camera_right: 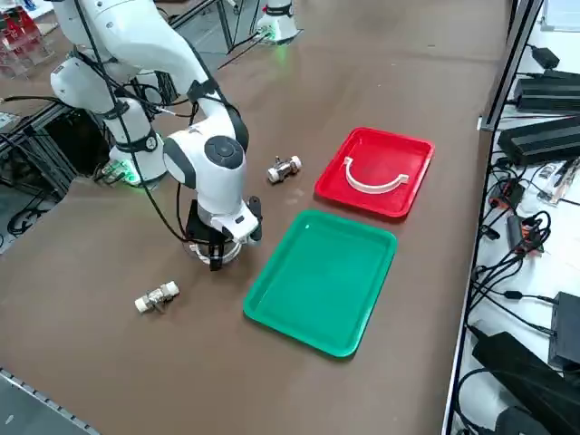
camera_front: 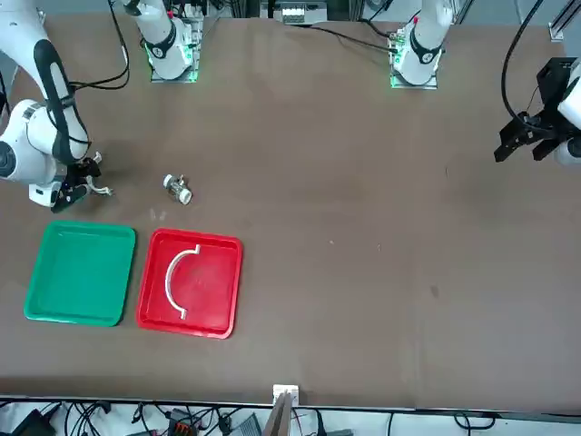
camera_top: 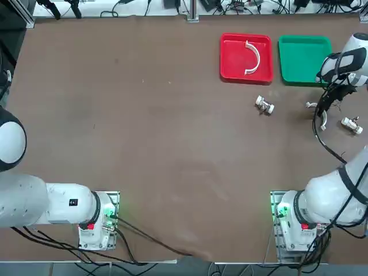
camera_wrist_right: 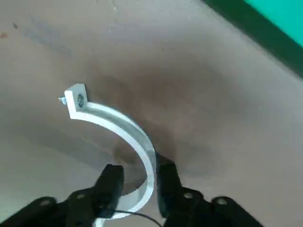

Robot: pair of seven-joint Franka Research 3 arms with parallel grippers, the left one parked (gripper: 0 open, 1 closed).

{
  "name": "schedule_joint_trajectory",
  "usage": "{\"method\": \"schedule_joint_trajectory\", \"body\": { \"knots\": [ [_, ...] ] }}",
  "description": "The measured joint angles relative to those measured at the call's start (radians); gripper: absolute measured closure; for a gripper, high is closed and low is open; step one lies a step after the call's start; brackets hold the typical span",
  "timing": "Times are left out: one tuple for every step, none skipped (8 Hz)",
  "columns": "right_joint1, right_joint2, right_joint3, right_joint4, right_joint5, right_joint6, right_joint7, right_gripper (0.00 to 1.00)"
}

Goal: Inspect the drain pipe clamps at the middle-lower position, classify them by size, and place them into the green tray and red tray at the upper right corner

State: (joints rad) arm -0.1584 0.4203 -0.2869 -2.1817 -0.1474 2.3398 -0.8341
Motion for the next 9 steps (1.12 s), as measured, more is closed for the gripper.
{"method": "schedule_joint_trajectory", "body": {
  "knots": [
    [0.0,0.0,0.0,0.004,-0.003,0.001,0.0,0.81],
    [0.0,0.0,0.0,0.006,-0.003,0.001,0.0,0.96],
    [0.001,-0.001,0.001,0.013,-0.004,0.001,0.0,0.96],
    [0.002,-0.011,0.004,0.039,-0.004,-0.021,0.0,0.96],
    [0.004,-0.036,0.008,0.09,-0.004,-0.099,0.0,0.96],
    [0.005,-0.063,0.017,0.172,-0.003,-0.2,-0.001,0.96],
    [0.006,-0.077,0.03,0.261,0.005,-0.272,-0.001,0.96],
    [0.007,-0.07,0.04,0.337,0.039,-0.304,0.0,0.96],
    [0.008,-0.037,0.044,0.403,0.101,-0.31,0.001,0.96]
  ]
}}
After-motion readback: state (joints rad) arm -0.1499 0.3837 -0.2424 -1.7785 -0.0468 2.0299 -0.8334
